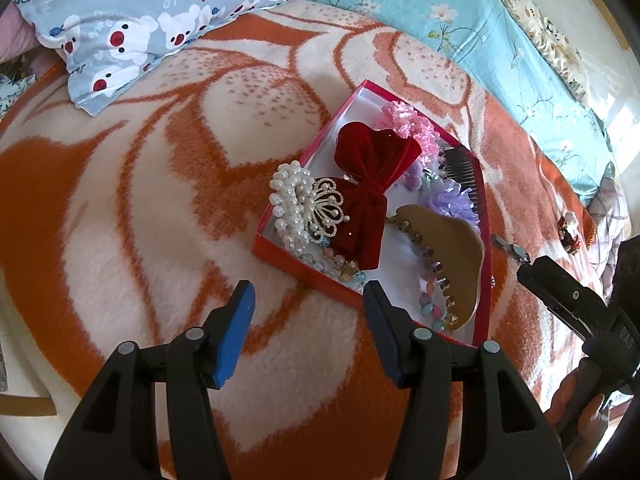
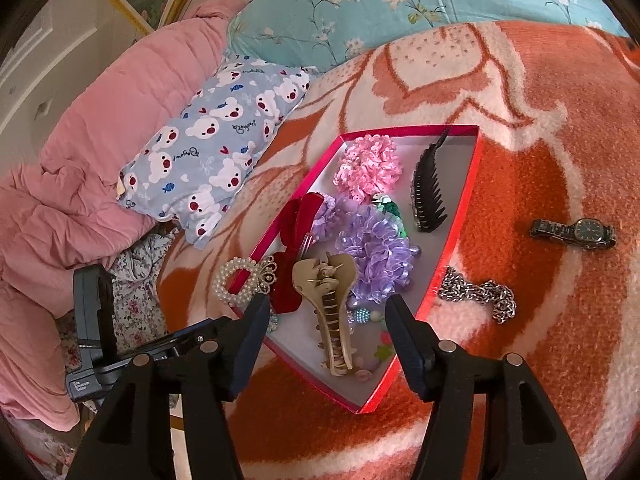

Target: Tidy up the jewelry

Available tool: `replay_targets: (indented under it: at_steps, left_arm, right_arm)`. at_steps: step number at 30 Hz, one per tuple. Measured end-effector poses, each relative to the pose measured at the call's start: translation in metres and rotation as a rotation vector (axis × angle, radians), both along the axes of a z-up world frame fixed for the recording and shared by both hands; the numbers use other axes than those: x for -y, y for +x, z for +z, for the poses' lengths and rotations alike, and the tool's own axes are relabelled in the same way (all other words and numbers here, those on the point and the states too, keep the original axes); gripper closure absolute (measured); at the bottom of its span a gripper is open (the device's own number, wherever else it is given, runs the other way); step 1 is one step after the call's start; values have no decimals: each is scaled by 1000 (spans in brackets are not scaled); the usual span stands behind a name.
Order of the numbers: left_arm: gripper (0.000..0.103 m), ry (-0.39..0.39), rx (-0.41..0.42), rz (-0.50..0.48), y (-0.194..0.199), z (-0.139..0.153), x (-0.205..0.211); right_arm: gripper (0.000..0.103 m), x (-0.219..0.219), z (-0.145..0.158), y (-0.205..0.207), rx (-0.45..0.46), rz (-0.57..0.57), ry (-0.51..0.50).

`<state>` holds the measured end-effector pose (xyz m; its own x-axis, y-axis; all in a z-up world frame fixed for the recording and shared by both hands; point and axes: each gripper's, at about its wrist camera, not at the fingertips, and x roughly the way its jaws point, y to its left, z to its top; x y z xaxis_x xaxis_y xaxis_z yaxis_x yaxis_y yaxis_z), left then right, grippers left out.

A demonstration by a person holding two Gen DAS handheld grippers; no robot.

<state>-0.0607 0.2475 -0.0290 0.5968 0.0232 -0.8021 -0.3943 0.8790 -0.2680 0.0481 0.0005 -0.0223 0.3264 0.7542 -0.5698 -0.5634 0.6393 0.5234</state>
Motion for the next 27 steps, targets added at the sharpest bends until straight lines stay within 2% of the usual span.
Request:
replay_targets:
  at_steps: [2, 5, 7, 9, 10, 14, 16, 22, 27]
  left_arm:
    - [48, 0, 0, 1, -3, 3, 1]
    - [41, 5, 4, 3, -9, 10, 4]
    - [33, 16, 11, 0, -14, 18, 8]
    - [19, 23, 19, -5, -17, 26, 12]
    - [16, 21, 21, -6, -19, 30, 14]
    - [16, -24, 46, -25, -24, 44, 16]
    - [16, -23, 62, -29, -26, 52, 18]
    - [15, 122, 70, -28, -32, 77, 37]
    - [12, 251, 61, -6, -34, 88, 48]
  right_arm:
    - [36, 4, 1, 1, -7, -4, 13]
    - [35, 11, 3, 3, -29, -15, 35]
    - [33, 17, 6, 5, -47, -20, 54]
    - [28, 25, 11, 7, -70, -26, 87]
    - [24, 27, 12, 8, -78, -29, 100]
    - [12, 47, 15, 16, -173, -53, 234]
    - [12, 55, 17, 18, -193, -72, 268]
    - [11, 63, 47, 7, -41, -98, 194]
    - [8, 55, 72, -14, 144, -93, 44]
